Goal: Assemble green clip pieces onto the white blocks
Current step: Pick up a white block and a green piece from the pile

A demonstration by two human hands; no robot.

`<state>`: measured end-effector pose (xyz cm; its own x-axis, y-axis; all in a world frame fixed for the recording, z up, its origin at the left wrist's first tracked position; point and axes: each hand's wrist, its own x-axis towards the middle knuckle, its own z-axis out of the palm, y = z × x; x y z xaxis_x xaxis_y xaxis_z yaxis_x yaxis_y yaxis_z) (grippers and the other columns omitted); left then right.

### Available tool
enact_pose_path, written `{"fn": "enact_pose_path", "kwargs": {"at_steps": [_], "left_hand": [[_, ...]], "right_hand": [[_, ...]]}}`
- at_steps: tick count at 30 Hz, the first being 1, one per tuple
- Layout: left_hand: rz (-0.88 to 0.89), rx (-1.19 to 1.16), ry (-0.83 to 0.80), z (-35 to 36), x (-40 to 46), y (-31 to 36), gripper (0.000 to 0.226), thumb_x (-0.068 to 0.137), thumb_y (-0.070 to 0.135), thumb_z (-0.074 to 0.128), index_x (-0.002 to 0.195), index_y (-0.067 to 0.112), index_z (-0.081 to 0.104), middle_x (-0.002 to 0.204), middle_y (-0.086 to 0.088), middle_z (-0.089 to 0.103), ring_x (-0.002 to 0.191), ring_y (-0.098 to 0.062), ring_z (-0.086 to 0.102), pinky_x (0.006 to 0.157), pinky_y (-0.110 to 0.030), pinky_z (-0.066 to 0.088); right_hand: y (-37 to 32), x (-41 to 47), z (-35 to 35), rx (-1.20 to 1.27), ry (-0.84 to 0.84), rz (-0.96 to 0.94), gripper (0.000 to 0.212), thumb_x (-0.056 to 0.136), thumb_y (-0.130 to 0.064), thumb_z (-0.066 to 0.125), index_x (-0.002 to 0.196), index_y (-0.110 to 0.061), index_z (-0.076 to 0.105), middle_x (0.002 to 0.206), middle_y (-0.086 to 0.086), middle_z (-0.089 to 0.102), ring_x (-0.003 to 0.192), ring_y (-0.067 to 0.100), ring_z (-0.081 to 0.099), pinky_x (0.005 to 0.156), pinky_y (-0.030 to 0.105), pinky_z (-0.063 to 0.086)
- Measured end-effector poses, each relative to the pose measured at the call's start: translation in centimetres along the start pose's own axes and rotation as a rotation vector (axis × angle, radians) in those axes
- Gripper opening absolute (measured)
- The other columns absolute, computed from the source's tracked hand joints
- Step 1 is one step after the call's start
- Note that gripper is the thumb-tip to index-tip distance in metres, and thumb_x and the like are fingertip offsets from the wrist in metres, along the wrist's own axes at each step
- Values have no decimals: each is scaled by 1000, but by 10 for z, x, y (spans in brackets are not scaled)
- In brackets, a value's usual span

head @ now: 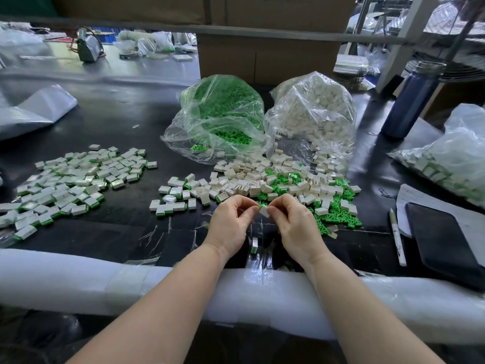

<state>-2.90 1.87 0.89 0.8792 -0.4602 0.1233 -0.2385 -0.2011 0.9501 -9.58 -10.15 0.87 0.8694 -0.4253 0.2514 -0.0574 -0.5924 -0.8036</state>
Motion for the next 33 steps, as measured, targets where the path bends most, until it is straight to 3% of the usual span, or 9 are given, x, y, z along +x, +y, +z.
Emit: {"fn": "enact_pose_path", "kwargs": {"at_steps": [6, 10, 14, 19, 23, 25, 28, 33], "left_hand": [[-4, 48, -23, 2, -2, 3, 8, 95, 14, 50, 89, 16, 57, 84, -13, 64, 76, -23, 58, 76, -36, 50], [-8, -28, -41, 0, -3, 4, 4, 93, 16, 55, 91, 19, 57, 88, -8, 65, 81, -17, 61, 79, -29, 52], [39, -25, -39, 0, -2, 2, 13, 87, 13, 63, 97, 19, 58, 88, -1, 62, 80, -10, 59, 78, -22, 52], [-20, -96, 107, -1, 0, 1, 18, 87, 6, 61, 91, 23, 64, 83, -1, 65, 61, -3, 61, 64, -16, 53], [-24, 69, 288, -3, 2, -1, 20, 88, 3, 59, 98, 18, 68, 105, -5, 61, 81, -11, 61, 78, -12, 48], [-47, 151, 337, -6, 3, -3, 24, 88, 2, 58, 109, 11, 67, 117, -6, 53, 93, -12, 57, 86, -9, 39], [-84, 254, 279, -5, 2, -3, 36, 89, 6, 58, 125, 8, 57, 129, -6, 39, 109, -19, 53, 93, -11, 32], [-93, 391, 183, -1, 2, -4, 49, 91, 16, 57, 137, 6, 42, 140, -3, 29, 101, -11, 44, 88, -10, 28]], "right_hand": [[-2, 0, 2, 5, -18, 14, 9, 94, -22, 54, 86, -20, 55, 76, -11, 58, 74, 7, 54, 70, 29, 47], [-2, 0, 0, 51, -24, 30, 8, 94, -21, 54, 86, -18, 56, 78, -7, 59, 77, 13, 56, 72, 32, 49], [-2, 0, -1, 52, -37, 2, 8, 91, -20, 59, 83, -20, 60, 73, -11, 60, 70, 7, 56, 69, 29, 50], [0, 1, -7, -17, 195, 22, 4, 90, -17, 61, 88, -14, 64, 80, -5, 61, 80, 16, 56, 72, 25, 45], [6, 5, -17, -188, 509, 238, 6, 88, -15, 61, 92, -18, 63, 101, 1, 59, 104, 23, 51, 88, 37, 37], [10, 7, -20, -237, 568, 390, 12, 88, -17, 60, 100, -20, 63, 117, 3, 56, 117, 25, 42, 94, 40, 31], [13, 7, -22, -285, 556, 504, 21, 89, -19, 59, 110, -21, 60, 127, 6, 50, 122, 28, 36, 97, 43, 29], [17, 9, -25, -324, 457, 616, 28, 91, -21, 56, 118, -24, 56, 133, 5, 47, 126, 28, 34, 100, 43, 27]]}}
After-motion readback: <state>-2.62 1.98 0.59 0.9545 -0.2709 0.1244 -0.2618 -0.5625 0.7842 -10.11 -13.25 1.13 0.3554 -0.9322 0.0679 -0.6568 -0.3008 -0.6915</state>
